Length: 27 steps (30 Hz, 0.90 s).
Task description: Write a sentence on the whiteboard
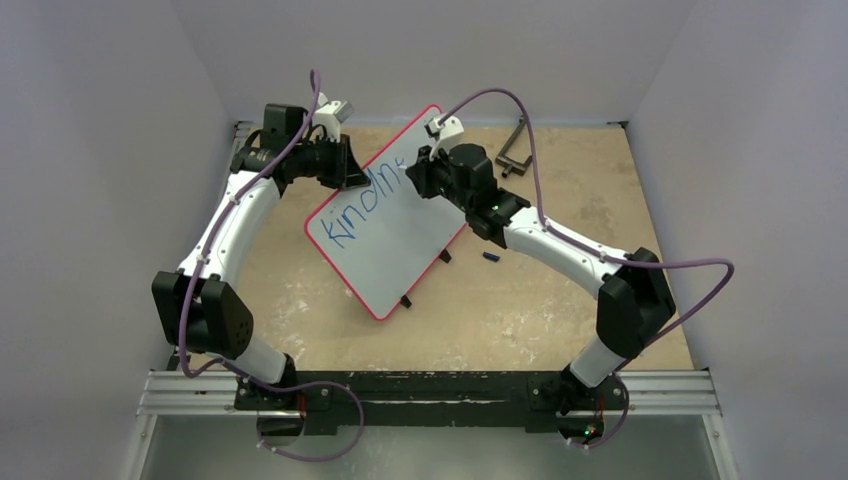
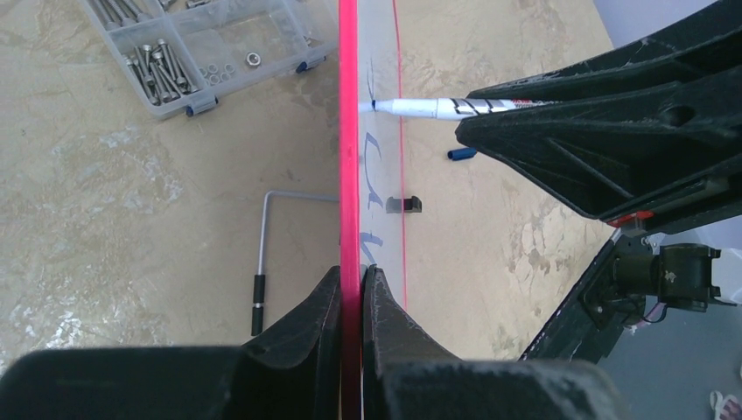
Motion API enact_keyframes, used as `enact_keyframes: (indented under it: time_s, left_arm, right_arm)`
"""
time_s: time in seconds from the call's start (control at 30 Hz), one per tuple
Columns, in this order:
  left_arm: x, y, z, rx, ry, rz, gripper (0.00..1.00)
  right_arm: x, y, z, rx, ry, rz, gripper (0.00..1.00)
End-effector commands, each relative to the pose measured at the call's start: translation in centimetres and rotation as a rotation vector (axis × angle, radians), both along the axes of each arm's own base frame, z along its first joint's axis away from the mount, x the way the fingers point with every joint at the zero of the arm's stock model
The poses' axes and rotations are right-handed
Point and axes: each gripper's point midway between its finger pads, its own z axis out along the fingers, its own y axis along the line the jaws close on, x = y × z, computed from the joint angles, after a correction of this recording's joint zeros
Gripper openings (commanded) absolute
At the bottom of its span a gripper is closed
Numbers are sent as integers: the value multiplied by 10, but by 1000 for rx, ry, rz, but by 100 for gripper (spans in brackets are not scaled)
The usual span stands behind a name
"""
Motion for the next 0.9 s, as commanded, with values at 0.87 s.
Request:
enact_keyframes:
  time_s: [0.87]
  left_arm:
    - [-16, -7, -6, 35, 10, -66, 0]
  right_arm:
    - [17, -19, 27, -27, -29, -106, 0]
